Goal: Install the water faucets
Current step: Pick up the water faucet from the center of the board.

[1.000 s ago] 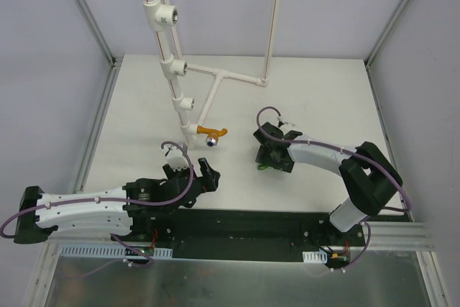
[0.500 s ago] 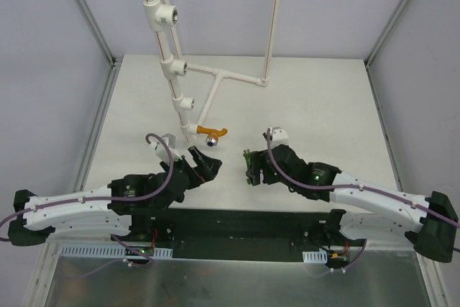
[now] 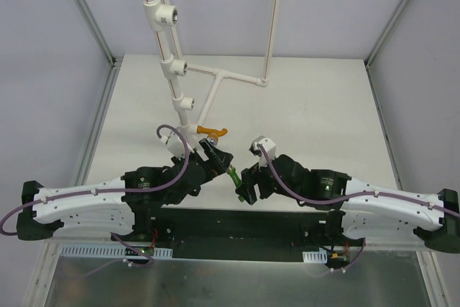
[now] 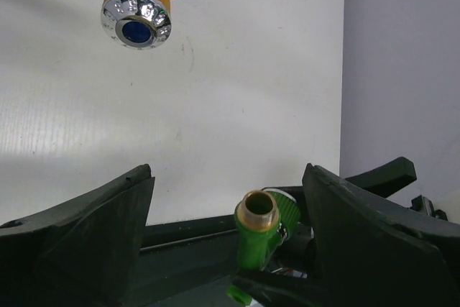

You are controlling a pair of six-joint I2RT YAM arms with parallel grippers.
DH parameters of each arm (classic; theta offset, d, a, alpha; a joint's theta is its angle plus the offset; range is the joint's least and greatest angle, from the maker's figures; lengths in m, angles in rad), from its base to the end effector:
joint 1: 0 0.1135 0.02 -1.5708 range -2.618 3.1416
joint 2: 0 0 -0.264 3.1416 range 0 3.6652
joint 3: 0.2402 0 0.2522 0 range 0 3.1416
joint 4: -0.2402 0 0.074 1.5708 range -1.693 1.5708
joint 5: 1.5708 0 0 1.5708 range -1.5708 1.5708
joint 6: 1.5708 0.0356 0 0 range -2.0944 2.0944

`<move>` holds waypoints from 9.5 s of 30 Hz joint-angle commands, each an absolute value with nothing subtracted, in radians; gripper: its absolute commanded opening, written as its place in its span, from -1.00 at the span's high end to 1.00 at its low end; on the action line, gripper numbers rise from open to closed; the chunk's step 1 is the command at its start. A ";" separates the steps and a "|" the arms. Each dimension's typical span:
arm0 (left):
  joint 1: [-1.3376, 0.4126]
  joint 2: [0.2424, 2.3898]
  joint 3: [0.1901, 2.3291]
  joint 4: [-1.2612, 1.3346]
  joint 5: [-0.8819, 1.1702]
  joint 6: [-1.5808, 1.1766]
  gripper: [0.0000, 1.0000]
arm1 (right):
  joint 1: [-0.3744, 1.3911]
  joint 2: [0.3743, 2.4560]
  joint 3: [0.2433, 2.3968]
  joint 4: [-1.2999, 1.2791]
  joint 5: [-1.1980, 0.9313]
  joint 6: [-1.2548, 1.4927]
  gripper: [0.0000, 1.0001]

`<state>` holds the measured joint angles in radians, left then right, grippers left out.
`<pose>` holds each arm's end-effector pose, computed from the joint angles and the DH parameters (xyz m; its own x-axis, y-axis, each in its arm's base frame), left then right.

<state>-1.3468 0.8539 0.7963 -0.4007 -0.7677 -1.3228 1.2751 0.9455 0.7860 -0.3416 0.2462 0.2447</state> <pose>0.0649 -0.1738 0.3142 -0.5701 -0.6377 -0.5180 0.0430 0.6065 -0.7939 0.0701 0.2003 0.2957 -0.3455 -0.3278 -0.8793 -0.8058 0.5839 0.0989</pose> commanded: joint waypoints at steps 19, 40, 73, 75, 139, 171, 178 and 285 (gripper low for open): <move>-1.336 0.988 0.871 -0.342 -0.658 -1.373 -0.07 | 1.322 0.925 0.842 -0.285 0.296 0.212 0.82; -1.336 0.807 0.617 -0.091 -0.644 -1.312 1.00 | 1.324 0.730 0.680 -0.137 0.225 0.319 -0.71; -1.331 0.787 0.457 0.566 -0.644 -1.086 1.00 | 1.322 0.411 0.325 0.414 0.298 0.540 -0.77; -1.332 0.793 0.443 0.601 -0.655 -1.104 1.00 | 1.322 0.414 0.324 0.433 0.298 0.537 -0.76; -1.321 0.905 0.736 0.216 -0.486 -1.178 -0.09 | 1.322 0.391 0.516 0.147 0.374 0.429 1.00; -1.322 0.991 0.695 0.385 -0.456 -1.393 0.49 | 1.322 0.405 0.428 0.267 0.471 0.431 1.00; -1.321 0.999 0.689 0.419 -0.442 -1.382 1.00 | 1.322 0.391 0.423 0.262 0.419 0.420 0.59; -1.304 1.006 0.561 0.808 -0.482 -1.365 1.00 | 1.322 0.339 0.420 0.296 0.400 0.440 -0.38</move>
<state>-1.3022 1.0359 0.5568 0.7025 -0.4309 -1.3621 1.3209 0.3168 0.4149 0.2115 0.4065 0.4370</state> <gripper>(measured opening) 0.243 0.696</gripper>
